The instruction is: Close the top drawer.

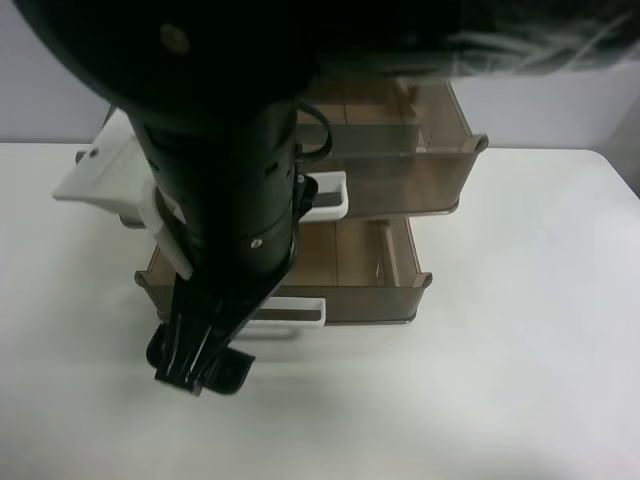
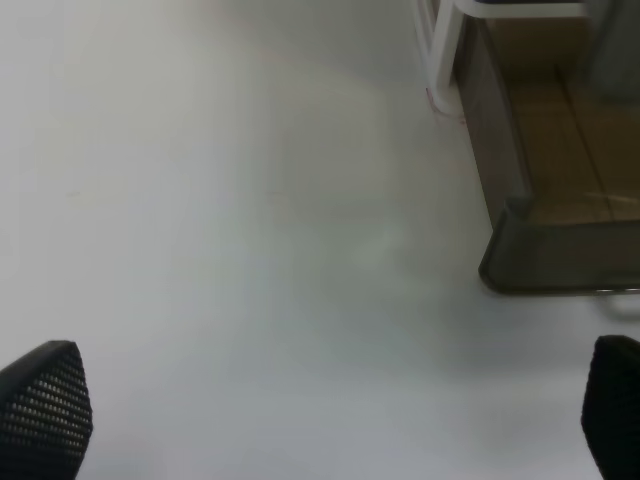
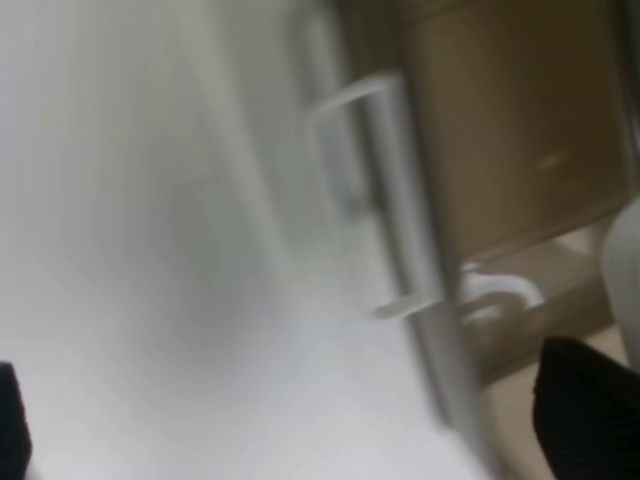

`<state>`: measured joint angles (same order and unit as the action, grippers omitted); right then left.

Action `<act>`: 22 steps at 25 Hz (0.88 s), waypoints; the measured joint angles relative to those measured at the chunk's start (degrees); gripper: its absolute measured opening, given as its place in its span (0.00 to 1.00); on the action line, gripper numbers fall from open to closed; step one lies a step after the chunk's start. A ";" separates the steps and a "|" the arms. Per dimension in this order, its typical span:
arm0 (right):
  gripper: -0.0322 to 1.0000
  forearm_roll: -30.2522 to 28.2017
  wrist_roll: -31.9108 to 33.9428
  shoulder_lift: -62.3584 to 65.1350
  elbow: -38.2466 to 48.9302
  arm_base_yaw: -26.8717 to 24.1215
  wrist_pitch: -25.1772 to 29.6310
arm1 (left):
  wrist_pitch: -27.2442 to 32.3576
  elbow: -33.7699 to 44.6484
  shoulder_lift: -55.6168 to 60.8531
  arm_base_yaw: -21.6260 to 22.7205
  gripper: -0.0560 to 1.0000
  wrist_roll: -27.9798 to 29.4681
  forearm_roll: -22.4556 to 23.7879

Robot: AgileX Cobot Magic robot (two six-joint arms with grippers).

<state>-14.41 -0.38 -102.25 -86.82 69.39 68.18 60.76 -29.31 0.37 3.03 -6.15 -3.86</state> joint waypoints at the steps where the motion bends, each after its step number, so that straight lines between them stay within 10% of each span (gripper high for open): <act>1: 0.99 -1.44 -0.22 0.08 -0.38 -0.27 -0.66 | 0.00 0.00 0.00 0.00 0.99 0.00 0.00; 22: 0.99 -2.42 -4.17 0.20 -0.75 -12.67 -12.15 | 0.00 0.00 0.00 0.00 0.99 0.00 0.00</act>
<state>-16.83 -4.56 -102.05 -87.58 56.72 56.03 60.76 -29.31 0.37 3.03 -6.15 -3.86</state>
